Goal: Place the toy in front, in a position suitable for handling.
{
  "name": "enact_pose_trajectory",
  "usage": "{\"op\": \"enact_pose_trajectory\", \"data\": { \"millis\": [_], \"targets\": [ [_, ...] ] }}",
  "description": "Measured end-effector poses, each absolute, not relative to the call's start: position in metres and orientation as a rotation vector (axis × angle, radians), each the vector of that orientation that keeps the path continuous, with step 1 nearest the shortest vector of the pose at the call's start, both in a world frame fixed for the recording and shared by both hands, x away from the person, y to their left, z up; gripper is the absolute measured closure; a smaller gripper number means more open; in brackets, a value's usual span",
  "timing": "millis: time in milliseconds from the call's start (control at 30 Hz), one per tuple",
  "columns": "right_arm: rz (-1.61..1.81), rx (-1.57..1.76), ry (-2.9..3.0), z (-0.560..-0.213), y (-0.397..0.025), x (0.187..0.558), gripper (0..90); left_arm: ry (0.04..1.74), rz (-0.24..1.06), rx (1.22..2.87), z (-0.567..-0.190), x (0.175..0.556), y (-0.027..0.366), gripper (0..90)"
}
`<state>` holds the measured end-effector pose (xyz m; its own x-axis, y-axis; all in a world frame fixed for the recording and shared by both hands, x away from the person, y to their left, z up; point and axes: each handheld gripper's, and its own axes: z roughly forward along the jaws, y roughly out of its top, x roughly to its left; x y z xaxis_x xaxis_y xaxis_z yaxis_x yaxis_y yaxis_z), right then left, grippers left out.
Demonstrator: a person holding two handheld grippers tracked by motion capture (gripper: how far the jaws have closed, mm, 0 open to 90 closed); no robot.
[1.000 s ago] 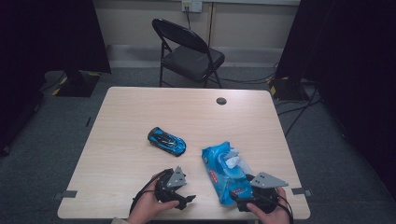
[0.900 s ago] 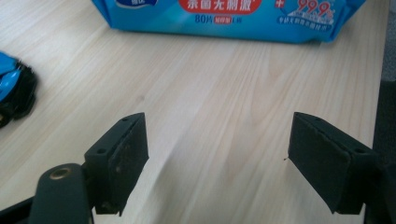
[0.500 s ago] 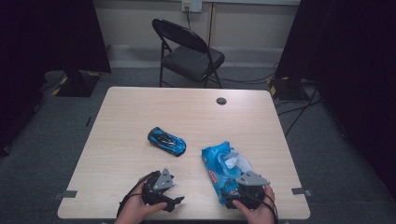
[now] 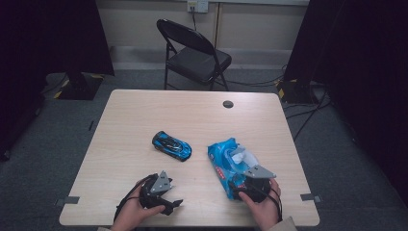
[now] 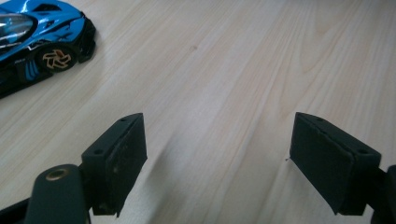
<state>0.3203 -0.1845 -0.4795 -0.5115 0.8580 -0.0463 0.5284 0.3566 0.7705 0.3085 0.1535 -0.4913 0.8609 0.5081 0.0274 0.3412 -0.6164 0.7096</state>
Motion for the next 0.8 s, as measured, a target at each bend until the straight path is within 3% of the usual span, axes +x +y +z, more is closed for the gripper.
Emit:
{"op": "enact_pose_trajectory", "data": {
  "millis": [800],
  "targets": [
    [0.958, 1.304, 2.098, -0.483, -0.203, 0.443, 13.3, 0.623, 0.251, 2.248, -0.506, 0.322, 0.172, 15.6]
  ]
}}
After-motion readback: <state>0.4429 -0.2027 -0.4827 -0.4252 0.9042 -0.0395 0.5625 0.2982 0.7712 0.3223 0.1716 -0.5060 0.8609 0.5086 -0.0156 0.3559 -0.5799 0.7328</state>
